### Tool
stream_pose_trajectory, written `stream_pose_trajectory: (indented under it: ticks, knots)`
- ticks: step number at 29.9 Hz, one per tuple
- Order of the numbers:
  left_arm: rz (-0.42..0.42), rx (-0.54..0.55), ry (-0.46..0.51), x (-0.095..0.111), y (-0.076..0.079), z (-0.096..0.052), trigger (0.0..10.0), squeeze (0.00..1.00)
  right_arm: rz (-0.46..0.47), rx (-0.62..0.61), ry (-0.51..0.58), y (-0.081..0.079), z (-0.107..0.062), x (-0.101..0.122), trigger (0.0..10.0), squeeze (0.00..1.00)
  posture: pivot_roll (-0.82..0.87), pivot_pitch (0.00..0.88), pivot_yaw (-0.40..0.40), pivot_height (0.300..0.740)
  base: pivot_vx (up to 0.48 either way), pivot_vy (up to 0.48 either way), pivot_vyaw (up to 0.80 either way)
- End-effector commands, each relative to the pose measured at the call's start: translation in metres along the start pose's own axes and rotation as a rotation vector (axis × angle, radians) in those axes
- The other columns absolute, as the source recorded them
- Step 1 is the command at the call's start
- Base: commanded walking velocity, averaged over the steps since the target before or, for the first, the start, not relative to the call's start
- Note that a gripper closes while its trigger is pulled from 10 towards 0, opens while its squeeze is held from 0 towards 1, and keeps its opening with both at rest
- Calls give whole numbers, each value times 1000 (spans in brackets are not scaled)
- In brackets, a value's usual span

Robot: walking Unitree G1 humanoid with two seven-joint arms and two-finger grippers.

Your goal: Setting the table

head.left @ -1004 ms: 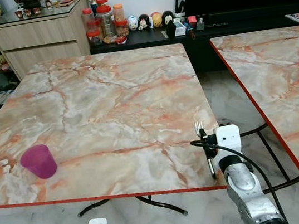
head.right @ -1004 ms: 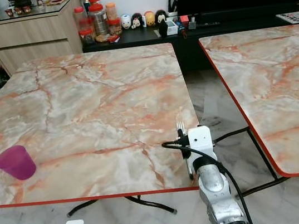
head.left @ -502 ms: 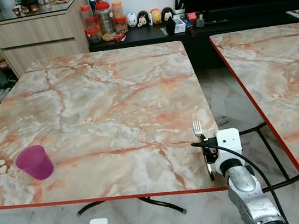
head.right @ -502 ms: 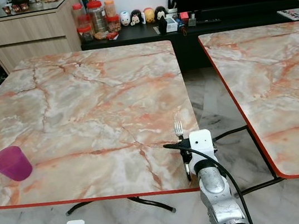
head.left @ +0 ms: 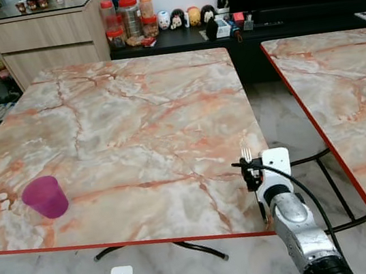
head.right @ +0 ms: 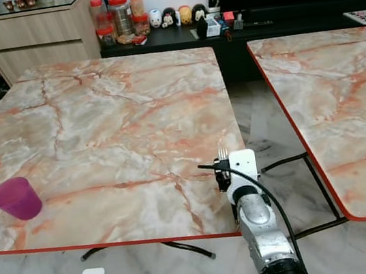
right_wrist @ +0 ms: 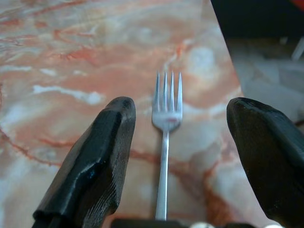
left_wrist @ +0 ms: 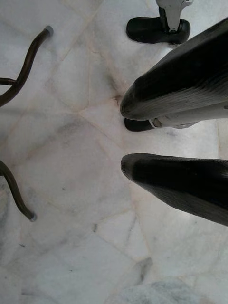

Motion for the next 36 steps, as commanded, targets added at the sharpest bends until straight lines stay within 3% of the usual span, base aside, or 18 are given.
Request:
stream_pose_trajectory:
  ticks: [1, 13, 27, 36]
  knots:
    - [-4, -9, -8, -1, 2, 0, 10000, 0, 23, -8, -23, 0, 2, -2, 10000, 0, -52, 0, -27, 725, 0, 0, 0]
    - [-5, -22, -19, -4, 4, 0, 10000, 0, 49, 10, -118, -5, 5, -19, 10000, 0, -57, 0, -23, 725, 0, 0, 0]
    - [-33, -30, -23, -6, 8, -1, 10000, 0, 32, 70, -115, -22, 15, -6, 10000, 0, -35, 0, -45, 725, 0, 0, 0]
    - [-44, -39, -29, -6, 9, -1, 10000, 0, 25, 53, -122, -21, 17, -3, 10000, 0, -39, 0, -43, 725, 0, 0, 0]
Point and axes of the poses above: a point about 5 cm out from each wrist's last joint towards the gripper, its own z axis pointing out of the wrist towards the gripper, its own x axis along the axis of the wrist's last joint, y = z × x, the point moved 5 cm from there along z, pointing out of the wrist towards the gripper, and after that the axes turned 9 degrees about -z, right-handed, at the moved point
